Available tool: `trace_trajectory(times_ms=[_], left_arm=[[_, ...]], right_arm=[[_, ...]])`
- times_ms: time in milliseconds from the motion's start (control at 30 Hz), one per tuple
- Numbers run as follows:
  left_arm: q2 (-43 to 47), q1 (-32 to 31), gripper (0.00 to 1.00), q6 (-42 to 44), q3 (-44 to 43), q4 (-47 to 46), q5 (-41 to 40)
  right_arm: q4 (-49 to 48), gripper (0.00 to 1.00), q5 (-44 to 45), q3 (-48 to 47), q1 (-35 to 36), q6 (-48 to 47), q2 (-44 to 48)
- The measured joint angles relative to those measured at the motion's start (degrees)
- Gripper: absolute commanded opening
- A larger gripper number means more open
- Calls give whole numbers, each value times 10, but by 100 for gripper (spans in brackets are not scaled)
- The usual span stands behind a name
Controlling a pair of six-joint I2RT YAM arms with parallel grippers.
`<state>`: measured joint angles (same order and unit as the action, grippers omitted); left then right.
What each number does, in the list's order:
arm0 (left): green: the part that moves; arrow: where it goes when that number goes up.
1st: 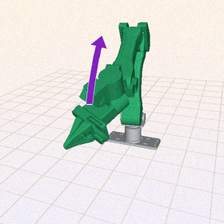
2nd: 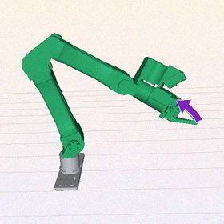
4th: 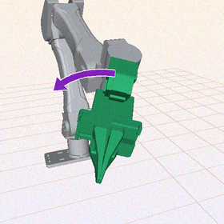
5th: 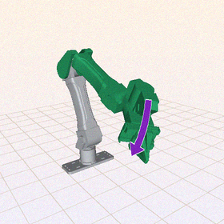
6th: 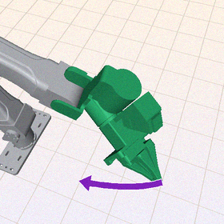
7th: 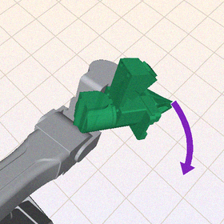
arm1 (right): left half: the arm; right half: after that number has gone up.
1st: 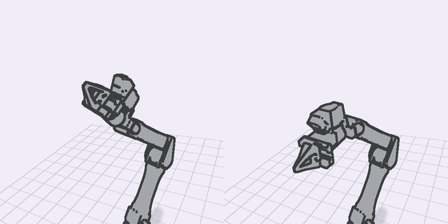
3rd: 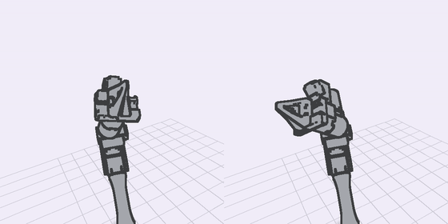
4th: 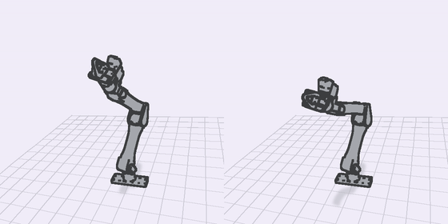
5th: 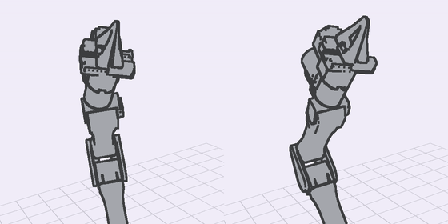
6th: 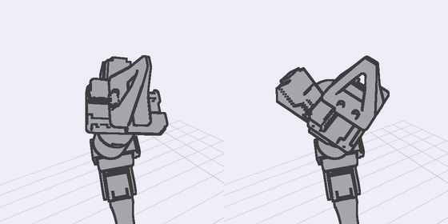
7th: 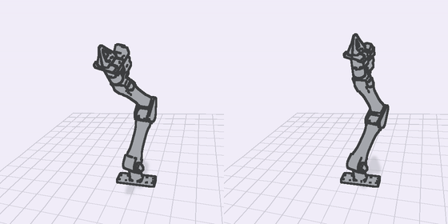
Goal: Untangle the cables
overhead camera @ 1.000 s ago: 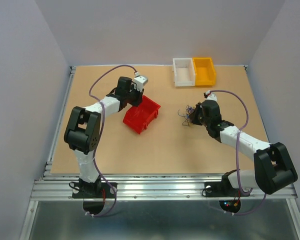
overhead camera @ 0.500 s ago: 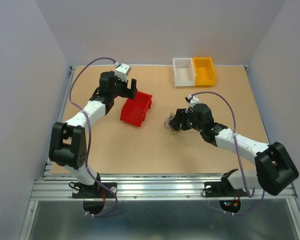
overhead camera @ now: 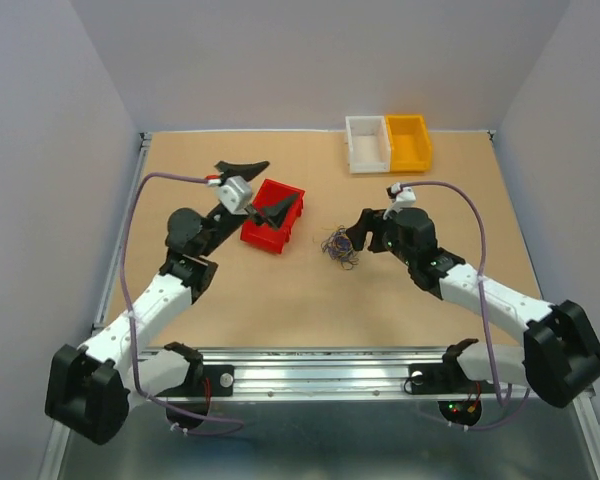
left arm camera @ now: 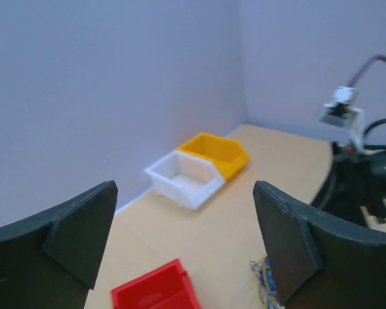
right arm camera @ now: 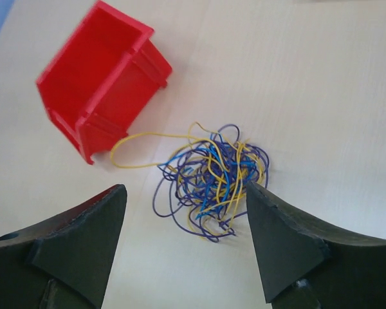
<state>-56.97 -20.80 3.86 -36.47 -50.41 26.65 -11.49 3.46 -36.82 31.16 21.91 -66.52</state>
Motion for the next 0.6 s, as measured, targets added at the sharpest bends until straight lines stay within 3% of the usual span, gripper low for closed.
trace_trajectory(times_ms=[233,333,367,533,567,600], left_arm=[[-132,-167,97,103,-14,96,-12],[-187,-193,96,126,-15,124,-42],[-208,-198,96,132,-16,136,-55],[-270,-201,96,141,-39,162,-97],[-282,-201,96,141,-47,163,-103],[-293,-201,96,142,-55,165,-107]], right_arm=[[20,61,10,0,0,16,-125],[23,47,11,-3,0,20,-150],[23,36,11,-6,0,23,-157],[21,12,15,-20,0,31,-179],[21,2,14,-21,0,33,-179],[21,1,14,-21,0,34,-179]])
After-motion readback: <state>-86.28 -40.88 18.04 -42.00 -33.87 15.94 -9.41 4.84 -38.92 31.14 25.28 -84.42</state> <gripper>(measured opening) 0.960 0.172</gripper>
